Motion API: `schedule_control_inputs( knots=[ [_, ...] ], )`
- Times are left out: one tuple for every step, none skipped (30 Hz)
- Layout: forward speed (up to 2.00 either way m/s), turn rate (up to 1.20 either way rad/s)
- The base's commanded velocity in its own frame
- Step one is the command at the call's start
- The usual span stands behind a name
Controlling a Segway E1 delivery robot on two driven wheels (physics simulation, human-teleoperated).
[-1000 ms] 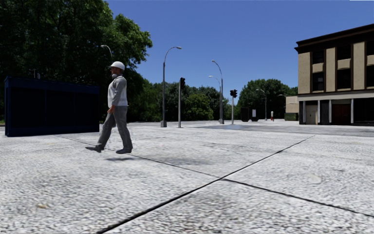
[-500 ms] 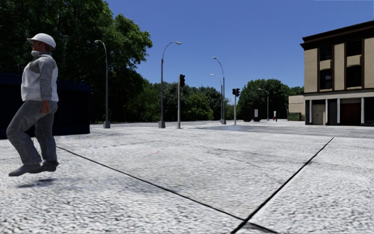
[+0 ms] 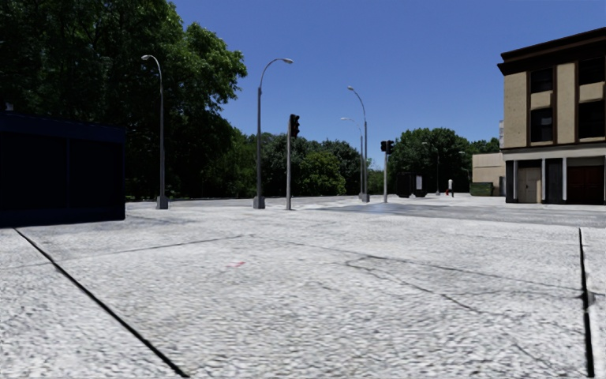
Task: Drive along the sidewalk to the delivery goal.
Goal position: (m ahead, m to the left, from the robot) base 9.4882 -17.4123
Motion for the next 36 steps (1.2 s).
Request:
schedule_control_inputs(
  knots=[
    [2.00,0.00],
    [2.00,0.00],
    [2.00,0.20],
    [2.00,0.26],
    [2.00,0.27],
    [2.00,0.28],
    [2.00,0.28],
    [2.00,0.28],
    [2.00,0.28],
    [2.00,0.28],
    [2.00,0.28],
    [2.00,0.28],
    [2.00,0.28],
    [2.00,0.28],
    [2.00,0.28],
    [2.00,0.28],
    [2.00,0.28],
    [2.00,0.27],
    [2.00,0.27],
    [2.00,0.21],
    [2.00,0.17],
    [2.00,0.00],
    [2.00,0.00],
    [2.00,0.00],
    [2.00,0.00],
    [2.00,0.00],
    [2.00,0.00],
    [2.00,0.00],
    [2.00,0.00],
    [2.00,0.00],
    [2.00,0.00],
    [2.00,0.00],
    [2.00,0.00],
    [2.00,0.00],
    [2.00,0.00],
    [2.00,0.00]
  ],
)
